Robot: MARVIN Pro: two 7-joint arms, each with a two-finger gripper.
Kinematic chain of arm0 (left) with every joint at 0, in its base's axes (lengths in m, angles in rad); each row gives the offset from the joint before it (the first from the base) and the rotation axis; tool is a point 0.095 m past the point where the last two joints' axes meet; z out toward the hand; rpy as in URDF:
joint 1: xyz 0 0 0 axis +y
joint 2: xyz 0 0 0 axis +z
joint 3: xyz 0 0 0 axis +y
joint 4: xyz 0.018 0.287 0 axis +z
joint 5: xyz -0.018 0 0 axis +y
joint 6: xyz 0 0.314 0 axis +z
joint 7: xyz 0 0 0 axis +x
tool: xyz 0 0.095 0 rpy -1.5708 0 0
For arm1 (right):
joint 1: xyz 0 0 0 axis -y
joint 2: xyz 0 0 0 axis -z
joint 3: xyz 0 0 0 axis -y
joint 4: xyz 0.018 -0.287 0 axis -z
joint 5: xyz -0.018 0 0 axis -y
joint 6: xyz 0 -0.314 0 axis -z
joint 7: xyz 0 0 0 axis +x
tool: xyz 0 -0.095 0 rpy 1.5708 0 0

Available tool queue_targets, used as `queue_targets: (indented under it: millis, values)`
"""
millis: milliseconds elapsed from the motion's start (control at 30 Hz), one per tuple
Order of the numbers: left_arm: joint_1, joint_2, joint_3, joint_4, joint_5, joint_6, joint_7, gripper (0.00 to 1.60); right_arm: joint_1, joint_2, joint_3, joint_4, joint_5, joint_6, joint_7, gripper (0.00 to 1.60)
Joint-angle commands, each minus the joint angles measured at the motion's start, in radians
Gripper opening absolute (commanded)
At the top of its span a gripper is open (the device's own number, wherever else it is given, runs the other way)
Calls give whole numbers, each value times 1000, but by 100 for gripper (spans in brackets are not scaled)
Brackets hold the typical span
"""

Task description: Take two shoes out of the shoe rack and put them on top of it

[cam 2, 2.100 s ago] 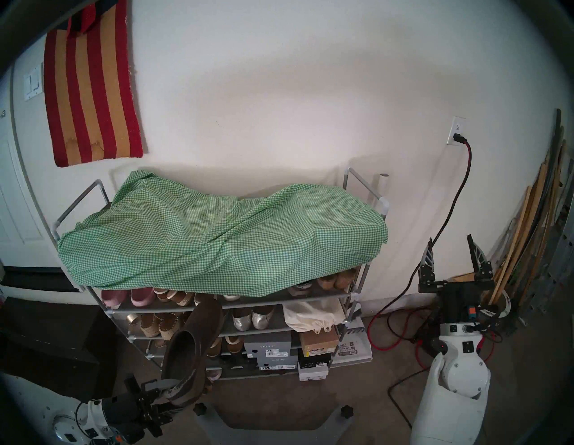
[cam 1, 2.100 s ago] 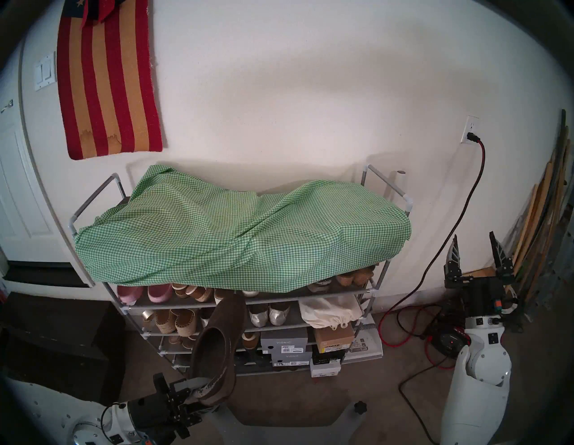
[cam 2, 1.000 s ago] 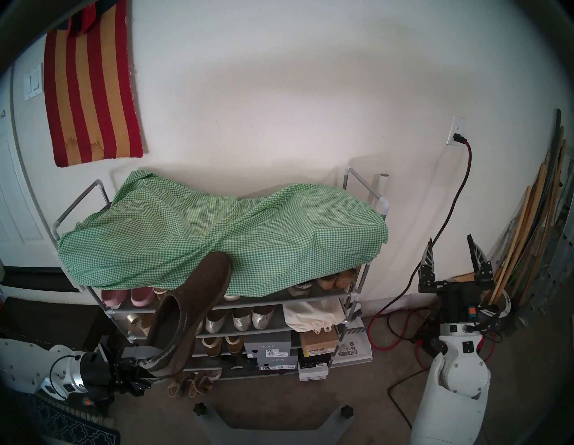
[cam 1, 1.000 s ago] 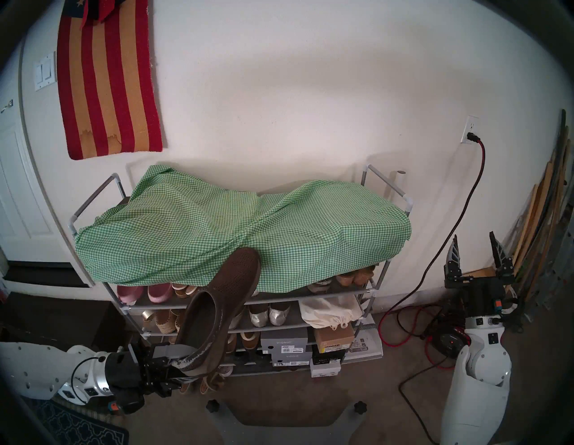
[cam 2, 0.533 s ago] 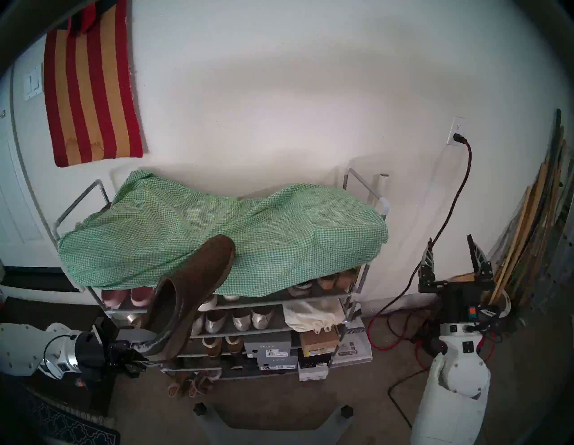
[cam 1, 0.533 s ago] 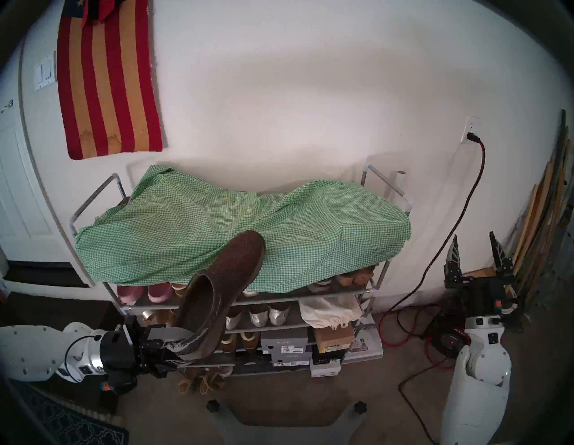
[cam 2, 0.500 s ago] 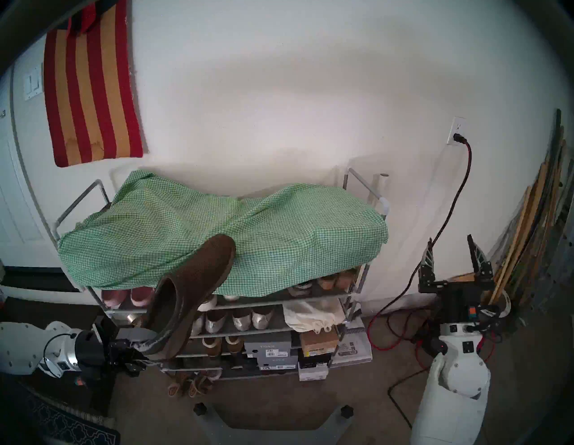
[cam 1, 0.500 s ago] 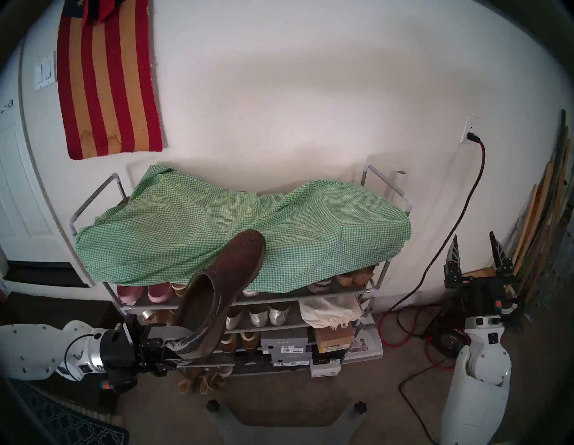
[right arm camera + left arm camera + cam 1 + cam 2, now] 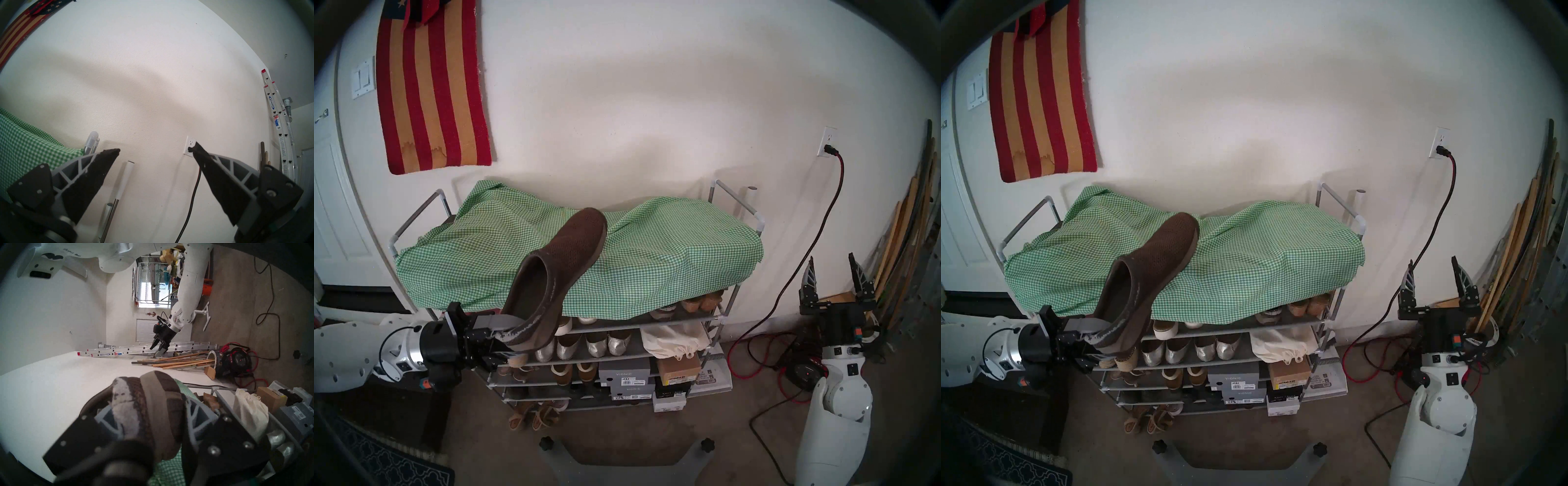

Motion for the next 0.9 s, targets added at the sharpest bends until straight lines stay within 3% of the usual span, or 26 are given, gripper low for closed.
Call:
queue_targets:
  millis: [0,300,500,867]
  values:
    - [-3,-4,-73,-18,-111,14,67,0,-1,2,-1,0,0,0,0,160]
    - [-16,-4,-131,-57,-285,43,16,0,-1,2,-1,0,0,0,0,160]
    - [-28,-4,-164,-76,-351,70,-22,0,-1,2,-1,0,0,0,0,160]
    - [-72,-4,-232,-109,-436,146,-190,0,-1,1,-1,0,0,0,0,160]
